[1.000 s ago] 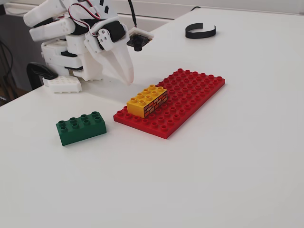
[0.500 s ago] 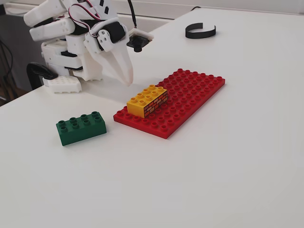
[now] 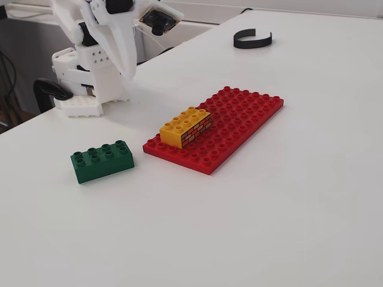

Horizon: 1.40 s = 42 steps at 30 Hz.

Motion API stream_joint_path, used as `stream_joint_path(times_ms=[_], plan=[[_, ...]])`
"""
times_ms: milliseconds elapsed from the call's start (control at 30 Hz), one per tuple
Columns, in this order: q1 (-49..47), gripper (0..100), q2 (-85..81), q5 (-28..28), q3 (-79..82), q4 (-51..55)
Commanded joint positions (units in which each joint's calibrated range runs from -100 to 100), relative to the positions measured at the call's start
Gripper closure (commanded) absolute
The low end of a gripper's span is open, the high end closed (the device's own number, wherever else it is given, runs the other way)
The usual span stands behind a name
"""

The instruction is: Grab the loose lego brick and stack it on top of the fixed one.

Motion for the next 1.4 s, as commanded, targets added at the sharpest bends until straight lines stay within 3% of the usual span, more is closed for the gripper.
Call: stream_joint_path(times_ms=[0, 467, 633, 867, 967, 1167, 1367], plan=[[5.27, 99, 10.30, 0.16, -5.73, -3.23], [16.17, 99, 32.49, 2.98, -6.28, -18.32], [15.95, 98, 34.86, 2.56, -7.81, -18.24], [15.95, 70, 39.68, 2.56, -7.63, -18.41], [15.80, 63, 41.46, 2.62, -6.91, -18.24], [15.80, 61, 44.51, 2.98, -5.10, -15.81], [16.25, 61, 48.07, 2.88, -3.56, -22.14]])
